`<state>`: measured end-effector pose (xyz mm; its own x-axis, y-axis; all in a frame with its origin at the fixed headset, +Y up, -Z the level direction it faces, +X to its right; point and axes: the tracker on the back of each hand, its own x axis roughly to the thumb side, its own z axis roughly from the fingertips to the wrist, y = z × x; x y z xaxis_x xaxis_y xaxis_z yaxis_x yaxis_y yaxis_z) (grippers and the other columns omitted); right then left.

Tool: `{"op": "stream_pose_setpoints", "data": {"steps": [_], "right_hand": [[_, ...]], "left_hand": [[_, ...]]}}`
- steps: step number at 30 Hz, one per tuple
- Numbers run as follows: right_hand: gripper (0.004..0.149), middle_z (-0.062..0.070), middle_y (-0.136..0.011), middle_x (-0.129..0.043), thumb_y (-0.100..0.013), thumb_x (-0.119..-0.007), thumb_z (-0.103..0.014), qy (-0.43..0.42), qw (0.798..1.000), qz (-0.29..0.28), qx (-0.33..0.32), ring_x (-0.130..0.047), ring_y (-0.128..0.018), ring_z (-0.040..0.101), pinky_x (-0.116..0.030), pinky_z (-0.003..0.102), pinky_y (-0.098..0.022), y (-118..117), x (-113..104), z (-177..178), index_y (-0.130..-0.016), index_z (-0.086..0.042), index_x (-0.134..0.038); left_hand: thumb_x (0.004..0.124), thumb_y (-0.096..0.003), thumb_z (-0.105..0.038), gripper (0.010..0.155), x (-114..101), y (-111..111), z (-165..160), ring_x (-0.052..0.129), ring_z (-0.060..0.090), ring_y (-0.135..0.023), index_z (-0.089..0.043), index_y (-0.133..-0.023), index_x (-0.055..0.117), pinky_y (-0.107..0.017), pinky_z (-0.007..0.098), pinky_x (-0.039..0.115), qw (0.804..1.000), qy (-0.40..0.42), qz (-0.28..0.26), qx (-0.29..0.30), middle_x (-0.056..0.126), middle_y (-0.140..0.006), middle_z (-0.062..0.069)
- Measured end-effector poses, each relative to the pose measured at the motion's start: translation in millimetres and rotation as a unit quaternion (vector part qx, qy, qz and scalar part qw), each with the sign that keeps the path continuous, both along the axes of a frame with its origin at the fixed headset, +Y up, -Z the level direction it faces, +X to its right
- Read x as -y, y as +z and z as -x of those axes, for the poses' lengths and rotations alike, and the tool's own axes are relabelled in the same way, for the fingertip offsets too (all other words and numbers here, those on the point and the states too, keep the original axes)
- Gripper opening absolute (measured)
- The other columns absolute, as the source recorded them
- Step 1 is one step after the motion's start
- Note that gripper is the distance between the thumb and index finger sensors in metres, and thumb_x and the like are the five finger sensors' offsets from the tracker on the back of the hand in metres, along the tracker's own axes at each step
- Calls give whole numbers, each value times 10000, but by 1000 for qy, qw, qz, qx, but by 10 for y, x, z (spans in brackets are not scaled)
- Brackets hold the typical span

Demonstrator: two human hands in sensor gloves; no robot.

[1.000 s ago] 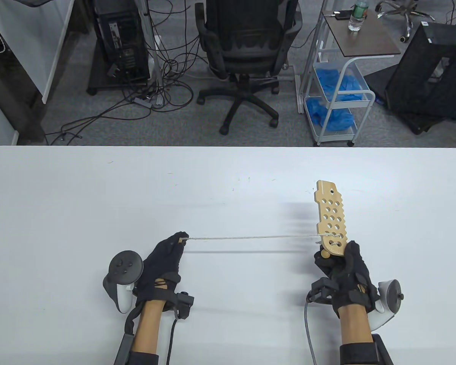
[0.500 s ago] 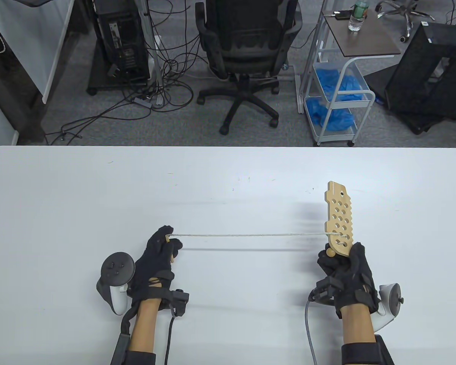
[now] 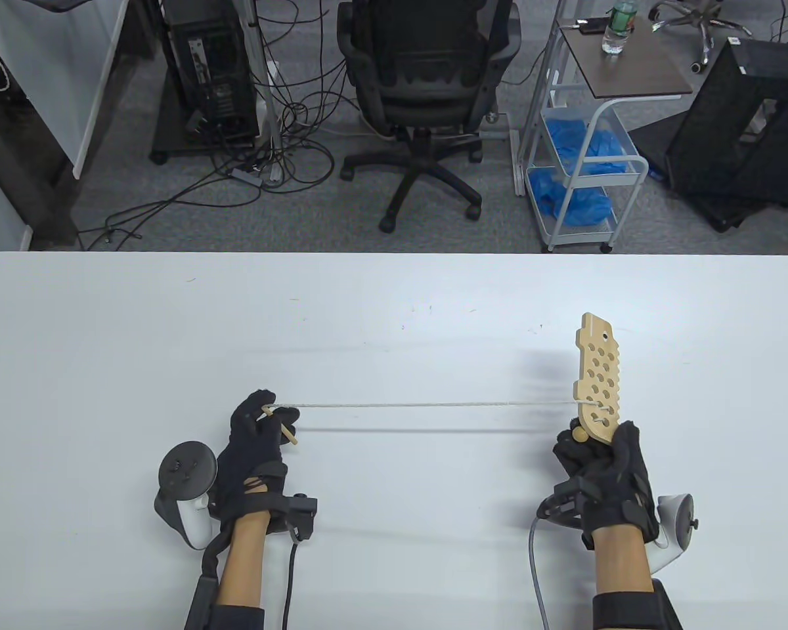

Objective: Remove rope from all holes on crocodile lacing toy

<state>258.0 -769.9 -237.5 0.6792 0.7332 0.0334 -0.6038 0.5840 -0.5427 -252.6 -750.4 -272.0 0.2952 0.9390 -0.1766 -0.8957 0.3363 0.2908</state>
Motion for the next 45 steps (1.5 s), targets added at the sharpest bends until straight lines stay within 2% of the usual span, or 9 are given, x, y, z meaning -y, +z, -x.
{"op": "stream_pose_setpoints", "data": {"steps": [8,15,26,32,39,44,45], "right_hand": [[497,176,-711,-922,-477,-701,-442,-19,1000,-6,13,-987,-523,336,-714,602,-547,19,10,-10,-790,-58,-733],[496,155,-723,-915,-481,-685,-454,-52,998,-19,38,-985,-539,318,-714,589,-560,36,45,-29,-799,-75,-719],[497,141,-731,-910,-481,-671,-463,-72,996,-27,55,-984,-547,304,-714,579,-569,44,66,-40,-804,-88,-709],[493,155,-725,-911,-483,-682,-449,-58,997,-30,34,-982,-540,317,-708,591,-562,7,66,6,-800,-73,-713],[497,177,-707,-919,-477,-699,-439,40,999,-20,-25,-982,-521,338,-705,606,-547,-58,35,161,-790,-54,-729],[500,204,-685,-929,-470,-718,-427,124,987,-18,-100,-985,-495,361,-703,623,-530,-129,4,342,-776,-33,-748],[500,207,-679,-933,-468,-722,-424,140,984,-18,-109,-985,-491,366,-704,625,-525,-137,3,367,-772,-28,-753]], "left_hand": [[678,-549,-428,529,61,45,81,977,129,-770,-371,-1052,522,-675,520,746,997,67,0,-40,965,-889,-120],[669,-554,-418,553,150,106,161,984,102,-711,-367,-1067,469,-673,498,749,983,159,-5,-92,934,-893,-130],[669,-556,-414,581,154,129,178,980,98,-696,-442,-1080,421,-675,489,747,979,172,-10,-109,927,-895,-131],[706,-536,-404,529,36,101,121,1018,116,-669,-450,-1040,554,-652,505,768,990,88,-31,-103,987,-860,-109],[754,-498,-379,456,-95,8,-108,1035,177,-663,-325,-951,759,-629,560,760,996,-16,-89,-24,1042,-819,-44],[787,-478,-386,429,-210,-9,-440,953,209,-758,-394,-906,824,-651,594,716,976,-176,-115,56,960,-902,-19],[827,-462,-331,438,-223,-7,-500,935,215,-770,-404,-893,842,-654,600,708,971,-195,-120,67,937,-918,-10]]}}
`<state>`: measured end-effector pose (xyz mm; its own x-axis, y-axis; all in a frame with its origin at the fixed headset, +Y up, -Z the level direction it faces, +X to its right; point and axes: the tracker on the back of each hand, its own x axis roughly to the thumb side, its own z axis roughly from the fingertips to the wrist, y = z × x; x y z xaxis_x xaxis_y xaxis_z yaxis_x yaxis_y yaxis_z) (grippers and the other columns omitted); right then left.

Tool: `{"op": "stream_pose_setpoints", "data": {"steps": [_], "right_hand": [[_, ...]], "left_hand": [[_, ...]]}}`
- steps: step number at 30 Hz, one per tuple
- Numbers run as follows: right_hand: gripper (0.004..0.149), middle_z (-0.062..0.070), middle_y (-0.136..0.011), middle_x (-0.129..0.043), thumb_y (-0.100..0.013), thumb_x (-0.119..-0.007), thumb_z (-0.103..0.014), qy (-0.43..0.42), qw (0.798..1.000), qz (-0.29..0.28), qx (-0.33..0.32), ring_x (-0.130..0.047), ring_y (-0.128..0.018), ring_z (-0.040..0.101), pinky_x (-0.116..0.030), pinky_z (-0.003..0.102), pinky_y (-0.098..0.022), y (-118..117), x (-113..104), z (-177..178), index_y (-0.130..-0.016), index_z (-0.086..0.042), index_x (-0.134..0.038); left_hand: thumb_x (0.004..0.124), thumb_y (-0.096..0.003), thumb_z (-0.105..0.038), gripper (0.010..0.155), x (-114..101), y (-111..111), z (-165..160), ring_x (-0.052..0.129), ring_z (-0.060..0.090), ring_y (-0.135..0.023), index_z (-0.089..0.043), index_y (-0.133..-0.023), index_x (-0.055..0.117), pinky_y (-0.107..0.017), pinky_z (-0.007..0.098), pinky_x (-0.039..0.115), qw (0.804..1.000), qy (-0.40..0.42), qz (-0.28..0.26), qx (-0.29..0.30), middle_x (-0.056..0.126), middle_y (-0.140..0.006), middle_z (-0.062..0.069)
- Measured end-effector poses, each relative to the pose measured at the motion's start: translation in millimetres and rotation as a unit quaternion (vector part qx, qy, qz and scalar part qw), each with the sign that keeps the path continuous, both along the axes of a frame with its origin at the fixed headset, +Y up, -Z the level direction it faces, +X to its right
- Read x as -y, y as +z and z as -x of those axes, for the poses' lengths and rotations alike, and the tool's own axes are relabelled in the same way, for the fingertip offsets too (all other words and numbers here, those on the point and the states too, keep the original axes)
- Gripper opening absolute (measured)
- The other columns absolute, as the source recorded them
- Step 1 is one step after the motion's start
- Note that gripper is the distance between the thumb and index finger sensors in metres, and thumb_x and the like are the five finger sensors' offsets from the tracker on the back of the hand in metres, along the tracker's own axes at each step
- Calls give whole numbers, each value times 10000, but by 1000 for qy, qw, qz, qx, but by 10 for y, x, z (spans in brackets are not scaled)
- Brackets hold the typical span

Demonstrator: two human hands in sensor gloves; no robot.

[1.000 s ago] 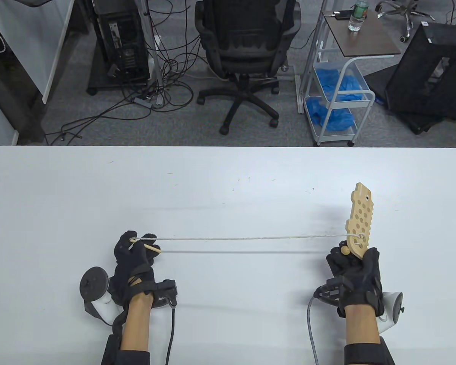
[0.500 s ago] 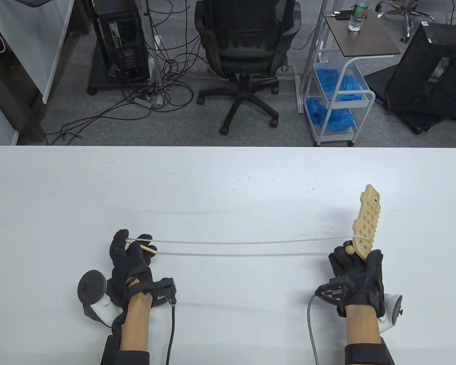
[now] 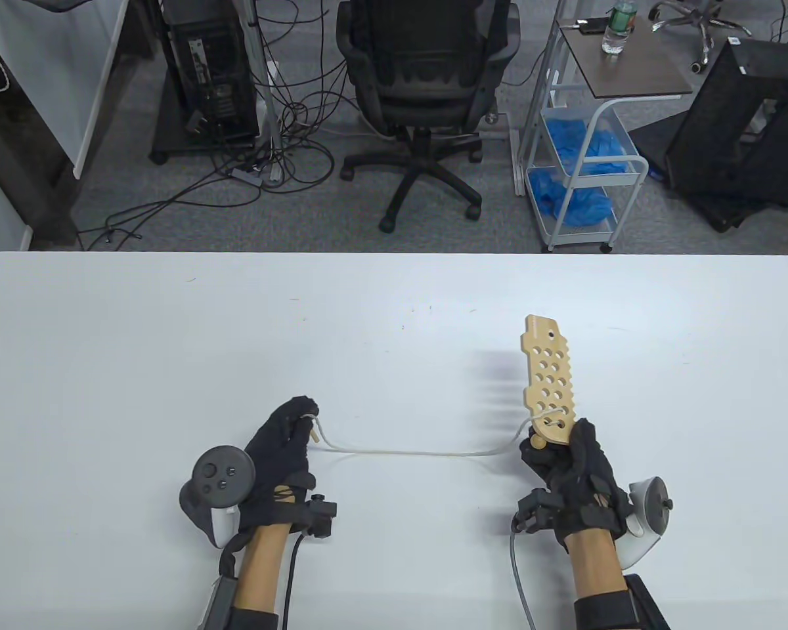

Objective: Remove rope from all holes on crocodile lacing toy

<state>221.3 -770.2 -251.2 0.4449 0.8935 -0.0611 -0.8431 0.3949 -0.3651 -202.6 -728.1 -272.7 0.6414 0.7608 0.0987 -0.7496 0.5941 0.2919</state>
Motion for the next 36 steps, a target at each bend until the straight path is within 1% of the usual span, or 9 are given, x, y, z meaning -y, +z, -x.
{"op": "stream_pose_setpoints", "data": {"steps": [2,4,8,12,17,22,34,35,36], "right_hand": [[500,212,-662,-943,-461,-730,-422,52,998,1,-18,-991,-474,368,-711,627,-514,-18,-5,87,-761,-23,-766],[501,218,-649,-950,-455,-736,-419,81,996,-1,-34,-995,-459,372,-715,630,-504,-29,-1,159,-751,-17,-776],[502,228,-636,-954,-450,-743,-413,108,992,-6,-67,-996,-447,380,-715,635,-497,-36,33,336,-743,-8,-784],[505,238,-620,-961,-442,-752,-409,133,987,-12,-93,-999,-432,387,-716,641,-487,-35,44,483,-731,2,-795],[507,240,-594,-974,-434,-759,-410,193,971,-20,-136,-1006,-403,387,-725,643,-473,-39,34,651,-714,9,-812],[507,241,-579,-980,-431,-764,-411,232,959,-25,-162,-1008,-391,384,-728,643,-470,-32,42,764,-703,12,-823],[504,244,-575,-983,-427,-771,-408,255,946,-48,-196,-1007,-389,392,-725,649,-471,-14,-25,876,-699,12,-829],[504,244,-575,-983,-426,-771,-408,255,945,-49,-197,-1008,-389,391,-725,649,-471,-13,-26,880,-699,12,-829],[503,245,-576,-983,-427,-771,-408,256,945,-50,-197,-1007,-389,392,-725,650,-470,-12,-29,884,-698,12,-830]], "left_hand": [[838,-452,-342,432,-48,20,-185,923,214,-763,-416,-877,864,-658,606,699,998,-51,-14,37,924,-915,-5],[843,-450,-350,429,-88,47,-311,918,205,-750,-422,-872,871,-662,604,695,995,-73,-25,63,919,-906,-9],[848,-451,-349,429,-174,131,-536,920,194,-719,-429,-872,866,-669,602,692,990,-74,-48,114,925,-873,-7],[849,-459,-358,432,-247,200,-634,954,161,-675,-444,-883,840,-677,586,707,986,-56,-65,141,962,-813,-39],[876,-440,-370,427,-314,263,-648,1002,136,-609,-430,-861,847,-653,565,750,985,-30,-101,134,1014,-748,-53],[885,-438,-368,431,-342,279,-645,992,134,-602,-415,-864,835,-656,562,744,985,-30,-108,133,1008,-737,-51],[907,-428,-359,432,-391,324,-736,985,141,-607,-407,-853,842,-660,576,731,980,-84,-123,135,1003,-731,-46],[881,-442,-407,412,-394,326,-740,985,141,-606,-408,-852,842,-661,577,730,979,-87,-124,136,1003,-730,-45],[883,-442,-407,412,-398,330,-748,984,142,-608,-409,-852,842,-662,578,729,978,-92,-125,135,1003,-730,-45]]}}
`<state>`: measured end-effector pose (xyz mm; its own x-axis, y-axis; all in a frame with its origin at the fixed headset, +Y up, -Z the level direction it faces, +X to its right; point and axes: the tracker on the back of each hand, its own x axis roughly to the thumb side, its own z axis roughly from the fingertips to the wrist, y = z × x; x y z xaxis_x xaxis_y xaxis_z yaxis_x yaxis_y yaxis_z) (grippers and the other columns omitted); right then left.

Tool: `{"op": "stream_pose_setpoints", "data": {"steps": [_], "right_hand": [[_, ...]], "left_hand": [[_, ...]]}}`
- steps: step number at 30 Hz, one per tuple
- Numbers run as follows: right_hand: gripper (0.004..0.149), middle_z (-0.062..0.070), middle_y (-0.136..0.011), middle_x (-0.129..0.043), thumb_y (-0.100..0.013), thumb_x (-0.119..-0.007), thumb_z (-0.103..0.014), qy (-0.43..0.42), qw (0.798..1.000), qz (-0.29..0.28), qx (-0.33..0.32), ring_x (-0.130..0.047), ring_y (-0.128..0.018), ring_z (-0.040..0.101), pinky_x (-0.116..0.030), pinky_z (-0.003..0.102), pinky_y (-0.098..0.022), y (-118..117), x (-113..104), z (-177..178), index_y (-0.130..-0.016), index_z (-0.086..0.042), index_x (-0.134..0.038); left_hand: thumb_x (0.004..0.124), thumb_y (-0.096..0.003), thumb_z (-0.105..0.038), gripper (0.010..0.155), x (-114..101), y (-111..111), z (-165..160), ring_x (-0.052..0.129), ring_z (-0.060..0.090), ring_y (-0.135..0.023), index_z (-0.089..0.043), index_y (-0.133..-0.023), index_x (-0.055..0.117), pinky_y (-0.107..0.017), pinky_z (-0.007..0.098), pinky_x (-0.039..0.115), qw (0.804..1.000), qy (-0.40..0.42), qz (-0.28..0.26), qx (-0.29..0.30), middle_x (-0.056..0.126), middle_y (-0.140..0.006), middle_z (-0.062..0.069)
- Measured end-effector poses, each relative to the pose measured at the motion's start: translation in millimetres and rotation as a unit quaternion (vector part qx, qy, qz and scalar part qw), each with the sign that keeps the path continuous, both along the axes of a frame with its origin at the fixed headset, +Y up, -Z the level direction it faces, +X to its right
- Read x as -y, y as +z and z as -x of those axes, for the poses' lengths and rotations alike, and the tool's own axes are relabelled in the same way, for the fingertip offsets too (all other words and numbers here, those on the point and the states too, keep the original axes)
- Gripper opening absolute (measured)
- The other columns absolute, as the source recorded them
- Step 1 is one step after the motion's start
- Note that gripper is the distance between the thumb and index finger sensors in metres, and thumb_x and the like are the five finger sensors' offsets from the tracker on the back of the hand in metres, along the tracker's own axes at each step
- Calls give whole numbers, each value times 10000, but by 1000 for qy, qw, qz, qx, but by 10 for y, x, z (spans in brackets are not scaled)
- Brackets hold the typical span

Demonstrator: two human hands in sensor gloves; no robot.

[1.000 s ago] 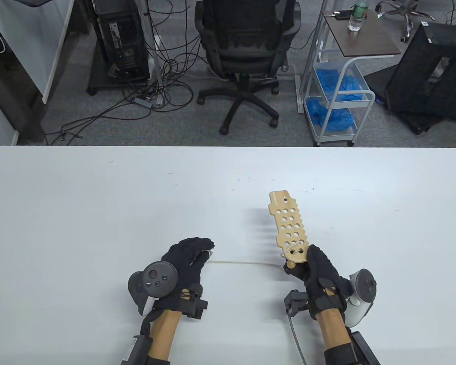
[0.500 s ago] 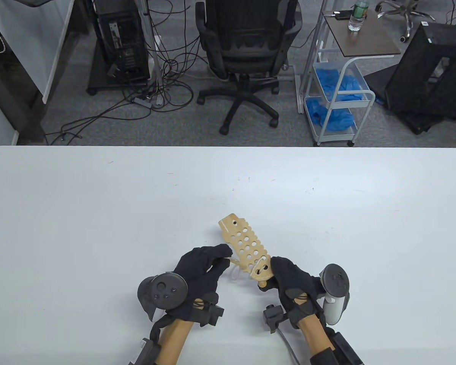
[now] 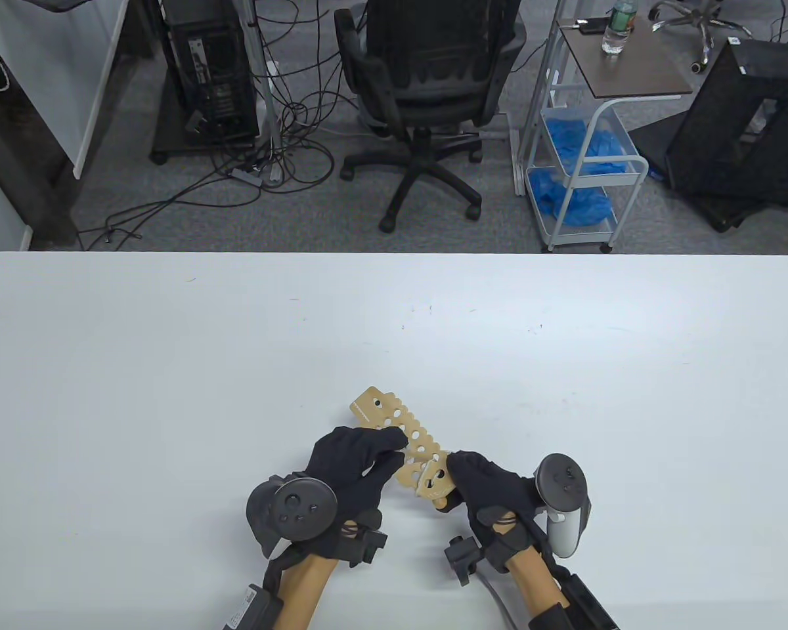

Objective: Remove rope from all holes on crocodile lacing toy

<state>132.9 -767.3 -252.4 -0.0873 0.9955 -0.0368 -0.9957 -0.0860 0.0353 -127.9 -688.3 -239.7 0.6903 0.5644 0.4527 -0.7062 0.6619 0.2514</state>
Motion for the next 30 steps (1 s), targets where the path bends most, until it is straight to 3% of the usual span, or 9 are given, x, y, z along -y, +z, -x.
{"op": "stream_pose_setpoints", "data": {"steps": [9,14,16,20,23,30], "right_hand": [[504,245,-574,-985,-425,-774,-408,5,1000,-6,-12,-1008,-388,393,-724,650,-472,12,-43,33,-698,12,-832],[503,245,-573,-985,-425,-775,-408,1,1000,-10,-21,-1008,-389,392,-725,650,-471,16,-58,53,-696,11,-834],[504,244,-575,-985,-424,-775,-408,-1,1000,-12,-23,-1008,-388,393,-725,650,-472,17,-65,57,-697,11,-833],[505,246,-578,-984,-424,-775,-409,-4,1000,-12,-23,-1007,-391,395,-724,650,-473,22,-74,66,-699,11,-833],[502,245,-579,-983,-425,-774,-407,-17,1000,-16,-16,-1008,-393,393,-725,649,-472,28,-99,58,-700,9,-832],[494,235,-592,-982,-430,-769,-406,-62,998,-32,9,-1008,-405,388,-725,646,-481,38,-177,-31,-709,-2,-827]], "left_hand": [[921,-421,-366,425,-38,51,-136,979,151,-636,-421,-840,873,-673,591,713,994,-103,-31,7,1000,-747,-50],[911,-430,-360,422,-22,71,-196,943,175,-717,-429,-846,894,-690,610,681,992,-121,-35,13,970,-818,-47],[908,-433,-364,424,-24,77,-197,877,196,-811,-440,-850,892,-710,627,639,991,-128,-38,6,906,-909,-32],[902,-434,-375,426,-23,76,-185,798,231,-901,-439,-855,891,-727,652,590,992,-123,-35,8,827,-1004,-6],[854,-452,-434,490,-19,63,-156,785,239,-914,-427,-941,819,-729,659,580,993,-110,-30,8,810,-1022,4],[733,-501,-461,613,33,-41,137,706,269,-933,-325,-1083,595,-715,633,586,997,-20,21,-73,707,-1064,47]]}}
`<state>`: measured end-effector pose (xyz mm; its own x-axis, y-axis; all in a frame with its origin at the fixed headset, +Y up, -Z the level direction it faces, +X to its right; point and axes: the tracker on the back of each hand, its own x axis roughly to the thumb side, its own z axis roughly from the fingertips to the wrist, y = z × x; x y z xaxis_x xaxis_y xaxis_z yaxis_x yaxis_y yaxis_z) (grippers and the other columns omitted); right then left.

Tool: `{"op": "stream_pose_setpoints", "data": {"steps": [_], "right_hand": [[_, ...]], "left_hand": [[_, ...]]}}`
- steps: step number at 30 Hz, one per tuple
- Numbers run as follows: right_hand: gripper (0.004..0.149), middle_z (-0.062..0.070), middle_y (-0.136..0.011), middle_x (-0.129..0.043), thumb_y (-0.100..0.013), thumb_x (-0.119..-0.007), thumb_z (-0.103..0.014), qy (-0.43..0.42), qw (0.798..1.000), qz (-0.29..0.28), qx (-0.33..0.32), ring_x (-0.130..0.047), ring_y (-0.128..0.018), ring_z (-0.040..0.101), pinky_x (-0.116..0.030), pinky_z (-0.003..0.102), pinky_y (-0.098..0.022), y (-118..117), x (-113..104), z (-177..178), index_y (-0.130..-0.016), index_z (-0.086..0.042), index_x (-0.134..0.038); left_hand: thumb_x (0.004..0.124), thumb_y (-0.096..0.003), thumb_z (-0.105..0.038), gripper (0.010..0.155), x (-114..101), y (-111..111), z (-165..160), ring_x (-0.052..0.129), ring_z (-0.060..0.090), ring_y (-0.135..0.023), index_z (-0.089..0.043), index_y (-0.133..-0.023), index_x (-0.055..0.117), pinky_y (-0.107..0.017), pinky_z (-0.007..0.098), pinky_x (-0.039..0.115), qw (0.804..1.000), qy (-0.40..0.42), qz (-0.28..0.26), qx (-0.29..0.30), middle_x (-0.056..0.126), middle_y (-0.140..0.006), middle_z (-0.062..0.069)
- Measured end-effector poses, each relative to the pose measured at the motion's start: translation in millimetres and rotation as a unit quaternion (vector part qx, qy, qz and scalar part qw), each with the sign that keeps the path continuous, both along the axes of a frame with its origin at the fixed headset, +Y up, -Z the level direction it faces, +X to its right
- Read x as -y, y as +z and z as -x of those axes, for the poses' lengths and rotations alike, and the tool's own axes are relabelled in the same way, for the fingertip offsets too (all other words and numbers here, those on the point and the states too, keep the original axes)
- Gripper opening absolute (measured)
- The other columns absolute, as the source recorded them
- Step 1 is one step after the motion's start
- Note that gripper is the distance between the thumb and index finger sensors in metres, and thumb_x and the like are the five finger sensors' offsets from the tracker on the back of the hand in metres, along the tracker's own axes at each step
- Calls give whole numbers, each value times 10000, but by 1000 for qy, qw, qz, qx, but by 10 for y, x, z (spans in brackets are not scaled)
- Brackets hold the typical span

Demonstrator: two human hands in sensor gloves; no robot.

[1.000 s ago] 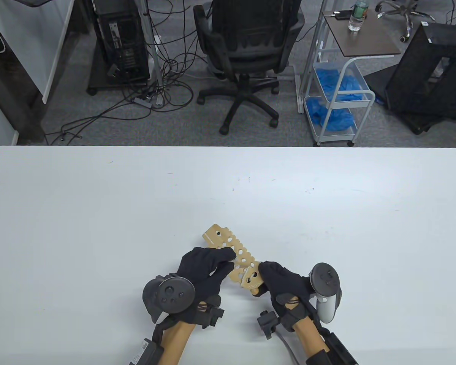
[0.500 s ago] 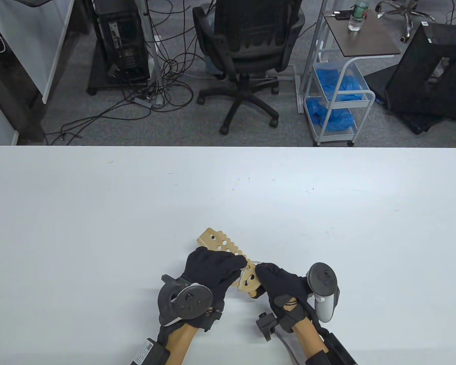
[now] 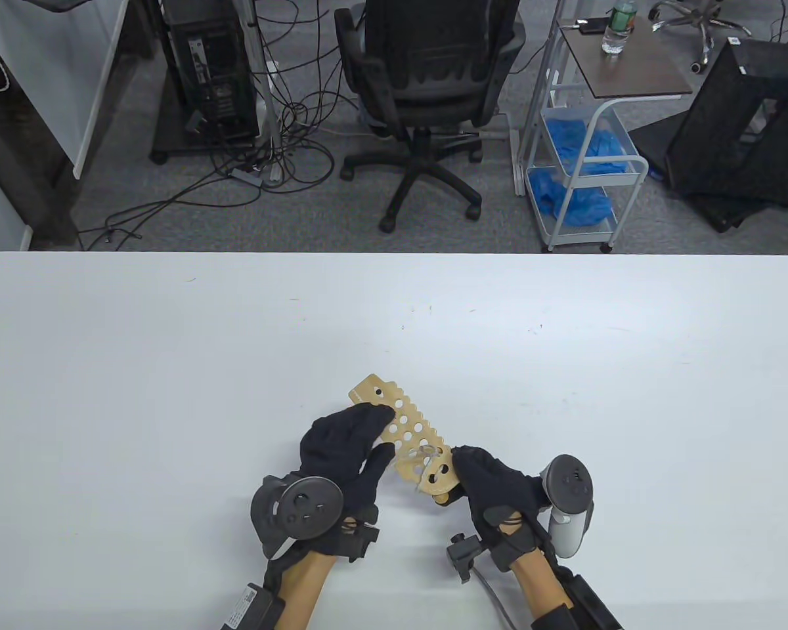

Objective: Remove rope from all holes on crocodile lacing toy

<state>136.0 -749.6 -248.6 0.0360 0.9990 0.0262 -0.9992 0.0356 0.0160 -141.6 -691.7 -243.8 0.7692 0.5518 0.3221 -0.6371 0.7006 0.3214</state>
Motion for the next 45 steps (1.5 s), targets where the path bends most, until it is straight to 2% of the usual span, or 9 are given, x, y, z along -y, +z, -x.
{"op": "stream_pose_setpoints", "data": {"steps": [5,9,17,20,26,32,37,41,45], "right_hand": [[494,235,-596,-981,-432,-766,-404,-59,998,-1,-11,-1008,-407,387,-724,646,-480,-3,-5,14,-711,-1,-826],[493,232,-596,-982,-432,-765,-406,-64,998,-9,-22,-1008,-411,385,-726,645,-481,-2,-28,40,-711,-5,-826],[492,229,-599,-982,-431,-764,-407,-89,995,-19,-41,-1009,-412,384,-726,645,-482,-6,-49,64,-714,-9,-826],[491,227,-601,-982,-432,-764,-406,-89,994,-26,-52,-1008,-415,384,-724,645,-484,-3,-66,86,-715,-10,-825],[487,224,-606,-982,-432,-762,-406,-94,994,-31,-52,-1009,-419,382,-724,645,-487,2,-79,84,-717,-15,-826],[487,224,-600,-985,-430,-765,-407,-93,992,-37,-77,-1010,-415,381,-726,644,-483,0,-84,128,-713,-16,-831],[488,220,-596,-989,-430,-764,-409,-113,988,-41,-93,-1014,-409,376,-736,638,-474,-9,-83,149,-711,-16,-833],[487,219,-592,-993,-428,-765,-411,-114,986,-45,-110,-1011,-398,379,-740,635,-470,-6,-104,172,-708,-19,-837],[487,214,-589,-996,-428,-764,-414,-121,984,-51,-123,-1014,-393,373,-747,630,-464,-10,-115,180,-707,-21,-839]], "left_hand": [[709,-519,-404,592,168,-106,226,742,272,-905,-290,-1087,587,-702,623,613,983,153,93,-29,733,-1045,56],[728,-512,-368,546,268,-174,229,809,267,-858,-291,-1050,676,-681,627,643,970,202,132,-1,812,-996,49],[786,-486,-410,580,332,-242,77,818,274,-867,-295,-1048,696,-682,646,637,963,190,169,93,831,-996,47],[803,-476,-436,603,358,-259,-15,806,283,-886,-304,-1054,694,-687,656,627,954,177,181,159,822,-1013,52],[844,-457,-451,665,401,-251,-153,763,299,-937,-312,-1081,658,-703,678,595,943,136,213,217,782,-1061,58],[868,-448,-389,678,442,-224,-273,741,313,-973,-366,-1088,645,-709,686,586,937,102,228,244,763,-1097,51],[833,-483,-313,658,519,-238,-297,695,342,-1036,-451,-1091,619,-718,706,561,897,157,284,301,740,-1144,37],[827,-485,-296,669,511,-232,-322,700,334,-1039,-454,-1093,600,-721,699,567,906,122,281,291,744,-1146,17],[834,-482,-297,684,523,-236,-320,698,338,-1042,-450,-1100,585,-719,701,567,896,140,293,304,743,-1152,9]]}}
